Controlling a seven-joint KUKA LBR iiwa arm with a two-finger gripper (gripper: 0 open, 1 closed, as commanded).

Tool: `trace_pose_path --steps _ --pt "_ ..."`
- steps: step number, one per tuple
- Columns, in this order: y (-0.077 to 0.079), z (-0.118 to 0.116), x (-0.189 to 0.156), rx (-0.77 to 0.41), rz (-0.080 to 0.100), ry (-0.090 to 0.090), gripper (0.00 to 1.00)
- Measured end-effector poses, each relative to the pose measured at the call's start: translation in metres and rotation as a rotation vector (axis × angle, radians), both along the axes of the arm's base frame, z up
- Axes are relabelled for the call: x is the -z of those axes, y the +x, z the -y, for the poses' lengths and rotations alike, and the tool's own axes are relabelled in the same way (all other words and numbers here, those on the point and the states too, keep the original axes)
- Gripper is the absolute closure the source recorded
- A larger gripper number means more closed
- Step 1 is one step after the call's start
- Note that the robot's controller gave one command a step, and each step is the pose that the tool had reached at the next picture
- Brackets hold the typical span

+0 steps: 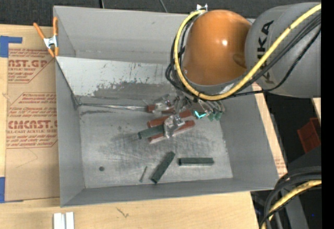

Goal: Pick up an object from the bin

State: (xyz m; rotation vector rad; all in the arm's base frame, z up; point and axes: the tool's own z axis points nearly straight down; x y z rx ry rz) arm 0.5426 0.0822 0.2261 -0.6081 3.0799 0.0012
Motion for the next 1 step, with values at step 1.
trace_pose_path --steps 1 --pt "0.0 0.0 0.0001 0.0 0.0 0.001 1.0"
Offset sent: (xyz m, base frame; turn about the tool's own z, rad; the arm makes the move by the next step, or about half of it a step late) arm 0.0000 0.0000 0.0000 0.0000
